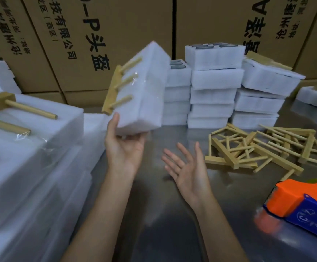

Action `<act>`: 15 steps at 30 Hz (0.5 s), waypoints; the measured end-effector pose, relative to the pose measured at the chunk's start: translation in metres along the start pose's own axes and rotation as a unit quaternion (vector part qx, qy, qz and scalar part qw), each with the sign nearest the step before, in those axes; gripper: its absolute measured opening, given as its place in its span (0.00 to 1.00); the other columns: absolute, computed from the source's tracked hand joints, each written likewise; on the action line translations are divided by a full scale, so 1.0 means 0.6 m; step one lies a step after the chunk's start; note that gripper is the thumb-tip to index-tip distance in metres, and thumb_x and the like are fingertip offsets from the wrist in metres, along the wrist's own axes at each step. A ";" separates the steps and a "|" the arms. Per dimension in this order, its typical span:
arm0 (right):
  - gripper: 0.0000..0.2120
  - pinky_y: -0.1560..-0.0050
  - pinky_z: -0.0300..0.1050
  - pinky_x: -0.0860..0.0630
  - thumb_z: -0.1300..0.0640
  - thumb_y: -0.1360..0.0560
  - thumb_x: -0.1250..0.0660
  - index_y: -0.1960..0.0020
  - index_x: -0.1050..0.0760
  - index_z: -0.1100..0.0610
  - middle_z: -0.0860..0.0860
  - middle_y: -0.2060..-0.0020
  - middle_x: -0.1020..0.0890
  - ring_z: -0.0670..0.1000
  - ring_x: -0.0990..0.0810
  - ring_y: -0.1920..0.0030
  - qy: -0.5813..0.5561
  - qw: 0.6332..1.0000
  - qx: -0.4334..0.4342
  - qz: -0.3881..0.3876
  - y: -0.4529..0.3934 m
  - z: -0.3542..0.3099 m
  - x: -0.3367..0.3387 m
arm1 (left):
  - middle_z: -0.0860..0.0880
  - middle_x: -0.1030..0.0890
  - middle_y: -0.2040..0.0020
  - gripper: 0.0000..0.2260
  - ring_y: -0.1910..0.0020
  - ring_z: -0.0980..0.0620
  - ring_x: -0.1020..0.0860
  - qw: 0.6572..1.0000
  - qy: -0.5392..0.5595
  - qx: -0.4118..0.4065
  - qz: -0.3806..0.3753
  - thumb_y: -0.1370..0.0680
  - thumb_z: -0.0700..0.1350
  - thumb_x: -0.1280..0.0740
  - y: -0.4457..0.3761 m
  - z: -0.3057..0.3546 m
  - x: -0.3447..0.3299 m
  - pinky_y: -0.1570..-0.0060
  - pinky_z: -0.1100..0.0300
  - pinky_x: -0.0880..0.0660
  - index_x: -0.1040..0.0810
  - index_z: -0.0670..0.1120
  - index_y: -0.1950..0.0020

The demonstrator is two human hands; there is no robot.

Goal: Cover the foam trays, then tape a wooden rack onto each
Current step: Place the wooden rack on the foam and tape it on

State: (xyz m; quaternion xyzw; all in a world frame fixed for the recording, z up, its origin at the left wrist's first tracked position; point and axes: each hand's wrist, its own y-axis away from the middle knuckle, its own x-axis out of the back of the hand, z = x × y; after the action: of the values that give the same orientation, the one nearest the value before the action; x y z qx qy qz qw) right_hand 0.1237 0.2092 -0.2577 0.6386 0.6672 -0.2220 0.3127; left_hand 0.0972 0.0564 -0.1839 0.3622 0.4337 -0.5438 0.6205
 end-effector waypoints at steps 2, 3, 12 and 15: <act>0.31 0.35 0.53 0.29 0.32 0.25 0.42 0.30 0.29 0.51 0.58 0.41 0.17 0.56 0.18 0.40 -0.028 0.999 -0.016 -0.004 -0.004 -0.001 0.007 | 0.38 0.18 0.39 0.21 0.43 0.39 0.17 0.998 0.045 -0.032 -0.003 0.25 0.43 0.27 -0.040 0.015 -0.033 0.40 0.39 0.23 0.23 0.39 0.34; 0.31 0.35 0.53 0.29 0.33 0.25 0.42 0.30 0.29 0.51 0.58 0.41 0.17 0.56 0.18 0.40 -0.036 0.999 -0.025 -0.006 -0.005 -0.002 0.009 | 0.37 0.18 0.39 0.20 0.42 0.38 0.18 0.998 0.048 -0.045 -0.009 0.25 0.43 0.27 -0.063 0.023 -0.050 0.39 0.38 0.23 0.22 0.39 0.34; 0.27 0.37 0.52 0.28 0.38 0.23 0.40 0.32 0.26 0.55 0.59 0.41 0.18 0.56 0.17 0.42 -0.131 0.988 -0.083 0.017 -0.049 -0.012 0.031 | 0.42 0.19 0.40 0.25 0.43 0.41 0.18 0.986 -0.100 -0.071 0.109 0.27 0.42 0.25 -0.283 0.059 -0.084 0.46 0.40 0.20 0.27 0.46 0.32; 0.27 0.38 0.52 0.28 0.38 0.23 0.39 0.33 0.25 0.55 0.59 0.42 0.17 0.56 0.17 0.43 -0.142 0.986 -0.091 0.017 -0.059 -0.011 0.037 | 0.43 0.20 0.37 0.29 0.41 0.43 0.19 0.982 -0.126 -0.059 0.126 0.28 0.41 0.24 -0.327 0.040 -0.055 0.43 0.41 0.21 0.30 0.47 0.29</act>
State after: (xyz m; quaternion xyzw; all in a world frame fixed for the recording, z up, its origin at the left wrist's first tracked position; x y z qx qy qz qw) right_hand 0.0882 0.2267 -0.2719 0.5804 0.6230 -0.2432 0.4647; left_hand -0.0943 0.0173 -0.1400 0.3059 0.3343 -0.4759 0.7538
